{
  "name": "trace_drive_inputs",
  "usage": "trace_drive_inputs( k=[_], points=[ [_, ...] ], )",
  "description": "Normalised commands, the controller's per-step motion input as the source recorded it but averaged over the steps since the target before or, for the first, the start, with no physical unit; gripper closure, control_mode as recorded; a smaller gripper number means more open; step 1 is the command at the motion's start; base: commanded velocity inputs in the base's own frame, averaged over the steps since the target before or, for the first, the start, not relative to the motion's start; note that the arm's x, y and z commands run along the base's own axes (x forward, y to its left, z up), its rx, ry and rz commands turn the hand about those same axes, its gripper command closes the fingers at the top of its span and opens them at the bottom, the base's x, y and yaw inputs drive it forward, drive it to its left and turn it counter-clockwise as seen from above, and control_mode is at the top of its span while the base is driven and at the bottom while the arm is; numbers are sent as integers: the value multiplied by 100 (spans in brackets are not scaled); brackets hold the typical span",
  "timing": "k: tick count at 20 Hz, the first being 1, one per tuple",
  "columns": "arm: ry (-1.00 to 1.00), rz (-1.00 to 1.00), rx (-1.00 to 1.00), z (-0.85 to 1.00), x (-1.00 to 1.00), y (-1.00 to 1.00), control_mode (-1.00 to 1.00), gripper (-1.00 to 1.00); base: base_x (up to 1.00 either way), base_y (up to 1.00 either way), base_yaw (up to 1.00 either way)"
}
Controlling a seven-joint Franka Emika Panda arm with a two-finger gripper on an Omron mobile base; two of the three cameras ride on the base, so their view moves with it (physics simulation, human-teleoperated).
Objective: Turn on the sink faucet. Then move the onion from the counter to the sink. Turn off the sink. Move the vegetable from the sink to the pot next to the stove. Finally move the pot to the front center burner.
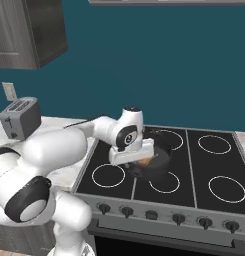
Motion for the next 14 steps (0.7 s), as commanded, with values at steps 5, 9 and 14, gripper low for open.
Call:
trace_drive_inputs(
  k=[5, 9, 14],
  points=[
    [3, -13, 0, -19, 1, -54, -100, 100, 0, 0, 0],
    [1, -3, -4, -43, 10, -8, -100, 100, 0, 0, 0],
    [0, -1, 0, -41, 7, -19, -100, 100, 0, 0, 0]
  ],
)
